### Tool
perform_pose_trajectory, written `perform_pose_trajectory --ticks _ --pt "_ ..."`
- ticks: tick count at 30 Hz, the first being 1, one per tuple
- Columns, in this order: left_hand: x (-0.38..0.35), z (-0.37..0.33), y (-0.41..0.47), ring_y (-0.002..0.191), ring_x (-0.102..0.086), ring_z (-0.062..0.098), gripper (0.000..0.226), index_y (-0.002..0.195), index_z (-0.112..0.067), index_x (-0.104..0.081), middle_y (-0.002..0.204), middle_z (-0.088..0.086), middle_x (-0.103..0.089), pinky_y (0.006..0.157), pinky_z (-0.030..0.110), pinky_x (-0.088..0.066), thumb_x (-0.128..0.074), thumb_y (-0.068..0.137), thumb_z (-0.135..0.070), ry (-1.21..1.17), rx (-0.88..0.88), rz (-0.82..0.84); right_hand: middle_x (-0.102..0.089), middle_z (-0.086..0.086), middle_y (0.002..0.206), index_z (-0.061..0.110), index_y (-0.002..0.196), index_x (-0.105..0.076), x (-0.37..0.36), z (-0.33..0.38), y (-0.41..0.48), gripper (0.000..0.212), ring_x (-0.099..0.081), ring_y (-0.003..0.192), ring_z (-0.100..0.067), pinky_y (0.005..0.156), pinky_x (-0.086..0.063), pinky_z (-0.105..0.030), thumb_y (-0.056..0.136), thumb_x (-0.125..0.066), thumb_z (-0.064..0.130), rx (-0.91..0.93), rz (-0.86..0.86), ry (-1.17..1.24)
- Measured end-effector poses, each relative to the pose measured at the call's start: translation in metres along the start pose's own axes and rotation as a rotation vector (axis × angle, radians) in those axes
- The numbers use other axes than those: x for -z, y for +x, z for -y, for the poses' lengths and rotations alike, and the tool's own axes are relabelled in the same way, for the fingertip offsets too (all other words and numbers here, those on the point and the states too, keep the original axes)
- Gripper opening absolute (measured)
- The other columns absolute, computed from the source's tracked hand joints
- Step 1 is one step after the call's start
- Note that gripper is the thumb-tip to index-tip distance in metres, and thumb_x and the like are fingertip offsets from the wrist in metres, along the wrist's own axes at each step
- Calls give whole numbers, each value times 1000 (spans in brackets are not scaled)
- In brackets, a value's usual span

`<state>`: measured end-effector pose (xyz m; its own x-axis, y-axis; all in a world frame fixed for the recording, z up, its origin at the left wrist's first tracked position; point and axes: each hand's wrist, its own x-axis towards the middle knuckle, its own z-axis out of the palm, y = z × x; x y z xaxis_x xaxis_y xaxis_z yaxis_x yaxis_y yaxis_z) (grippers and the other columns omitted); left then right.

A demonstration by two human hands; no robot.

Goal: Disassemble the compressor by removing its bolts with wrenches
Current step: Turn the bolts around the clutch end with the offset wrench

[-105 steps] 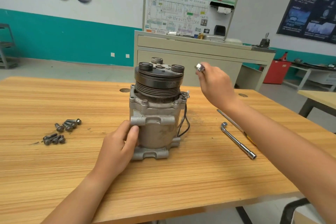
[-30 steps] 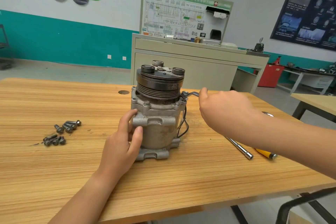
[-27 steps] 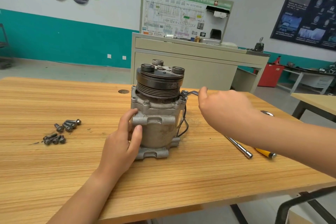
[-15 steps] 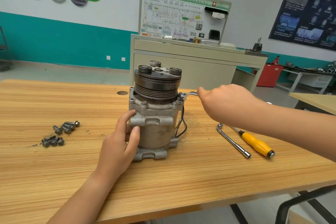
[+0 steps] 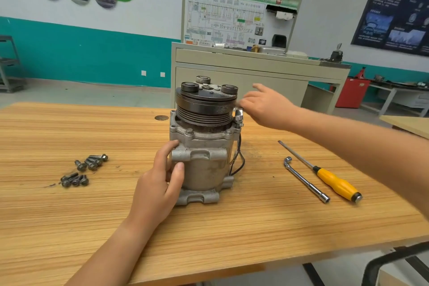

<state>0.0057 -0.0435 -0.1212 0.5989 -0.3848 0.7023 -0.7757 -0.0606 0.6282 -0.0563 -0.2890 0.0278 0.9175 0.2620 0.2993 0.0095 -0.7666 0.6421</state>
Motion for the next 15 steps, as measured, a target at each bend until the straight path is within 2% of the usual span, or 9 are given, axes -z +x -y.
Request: perform_pose_trajectory --ticks 2,3,5,7,8,9,10,13,15 --pt "1 1 0 47 -51 11 38 121 -54 -34 67 -6 -56 47 28 -40 -31 83 -51 -6 -1 4 -70 -19 82 -7 94 -65 -10 11 4 24 -68 79 -30 86 -44 -59 71 -65 -16 -49 -251 93" --pt "1 1 0 48 -51 12 38 121 -56 -33 70 -4 -56 47 31 -40 -31 83 -51 -7 -6 3 -69 -20 77 -8 89 -66 -13 15 3 22 -69 73 -31 81 -45 -61 69 -64 -18 -87 -320 143" --pt "2 0 -1 49 -52 12 38 120 -61 -29 71 -3 -57 48 31 -40 -31 84 -50 -5 -17 4 -69 -20 78 -9 89 -66 -14 22 -3 14 -69 71 -31 78 -47 -60 78 -57 -9 -146 -382 206" --pt "2 1 0 50 -52 13 38 118 -65 -27 71 -2 -57 49 30 -40 -31 84 -50 -1 -22 8 -68 -20 78 -10 93 -64 -7 23 -15 21 -67 65 -33 67 -52 -51 87 -48 2 -244 -406 299" --pt "2 1 0 50 -53 13 38 119 -64 -29 71 -1 -57 49 29 -40 -31 84 -50 -1 -23 7 -66 -20 74 -11 96 -62 0 24 -22 21 -63 56 -32 55 -52 -41 88 -48 3 -295 -405 349" --pt "2 2 0 50 -53 13 37 119 -62 -31 71 -1 -57 49 29 -40 -32 84 -50 -1 -24 4 -63 -17 68 -12 99 -60 8 24 -30 23 -57 46 -30 46 -45 -30 89 -48 5 -333 -408 378" --pt "2 3 1 50 -53 12 36 118 -59 -33 71 -2 -57 49 28 -40 -32 83 -50 0 -22 0 -58 -13 60 -11 102 -58 17 25 -38 26 -51 39 -27 42 -37 -24 90 -46 8 -363 -393 384" --pt "1 3 2 49 -53 11 34 116 -57 -35 70 0 -58 48 28 -41 -31 82 -51 1 -6 -10 -41 2 52 1 117 -51 33 28 -58 28 -40 39 -22 42 -25 -23 96 -39 16 -456 -204 324" --pt "1 3 2 49 -53 13 36 117 -56 -36 63 6 -57 51 36 -45 -32 82 -52 10 7 -18 -40 5 54 11 124 -45 40 34 -69 30 -37 45 -17 42 -24 -26 97 -35 21 -491 -58 281"
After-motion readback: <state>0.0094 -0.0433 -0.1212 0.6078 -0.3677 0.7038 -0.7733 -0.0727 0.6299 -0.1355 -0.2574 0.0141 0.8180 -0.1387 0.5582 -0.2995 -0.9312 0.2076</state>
